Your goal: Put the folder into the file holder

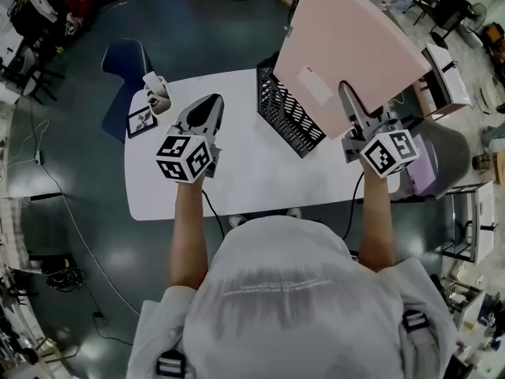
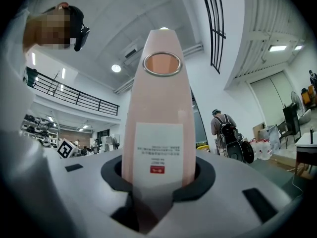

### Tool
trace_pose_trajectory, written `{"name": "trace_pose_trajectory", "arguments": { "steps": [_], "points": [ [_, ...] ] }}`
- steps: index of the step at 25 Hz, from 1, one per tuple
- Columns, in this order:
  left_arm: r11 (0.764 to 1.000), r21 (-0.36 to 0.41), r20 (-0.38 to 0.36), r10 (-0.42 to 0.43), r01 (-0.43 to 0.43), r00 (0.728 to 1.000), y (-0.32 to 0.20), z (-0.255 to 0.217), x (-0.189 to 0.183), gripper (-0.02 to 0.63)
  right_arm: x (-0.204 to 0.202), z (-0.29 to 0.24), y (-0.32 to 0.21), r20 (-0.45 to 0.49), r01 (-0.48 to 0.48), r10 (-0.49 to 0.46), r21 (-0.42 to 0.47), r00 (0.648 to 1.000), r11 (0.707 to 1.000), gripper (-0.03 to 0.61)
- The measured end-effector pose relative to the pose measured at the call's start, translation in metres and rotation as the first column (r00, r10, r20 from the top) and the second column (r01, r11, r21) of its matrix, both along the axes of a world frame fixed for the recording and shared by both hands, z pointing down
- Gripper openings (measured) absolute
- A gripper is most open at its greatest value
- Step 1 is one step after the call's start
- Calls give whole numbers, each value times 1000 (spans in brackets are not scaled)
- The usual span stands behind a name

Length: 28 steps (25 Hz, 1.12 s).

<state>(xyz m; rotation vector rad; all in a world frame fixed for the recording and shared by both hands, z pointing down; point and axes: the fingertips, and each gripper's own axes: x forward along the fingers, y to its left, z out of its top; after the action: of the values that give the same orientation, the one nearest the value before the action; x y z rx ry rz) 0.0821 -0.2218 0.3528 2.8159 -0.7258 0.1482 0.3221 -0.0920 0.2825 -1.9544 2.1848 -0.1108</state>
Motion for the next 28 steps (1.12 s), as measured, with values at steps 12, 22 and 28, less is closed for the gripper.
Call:
{"name": "trace_pose_trajectory", "arguments": {
  "steps": [12, 22, 28],
  "points": [
    [997, -66, 61, -40, 44, 997, 16, 36, -7, 29, -4, 52, -25, -11, 2, -3, -36, 1000, 999, 181],
    [988, -129, 125, -63, 80, 990, 31, 68, -16, 29, -7, 99, -32, 25, 10, -9, -36, 1000, 999, 181],
    [981, -164, 152, -80, 105, 985, 39, 88, -23, 29, -16, 133, -35, -13, 28, -29, -64, 999, 998, 183]
  ]
}}
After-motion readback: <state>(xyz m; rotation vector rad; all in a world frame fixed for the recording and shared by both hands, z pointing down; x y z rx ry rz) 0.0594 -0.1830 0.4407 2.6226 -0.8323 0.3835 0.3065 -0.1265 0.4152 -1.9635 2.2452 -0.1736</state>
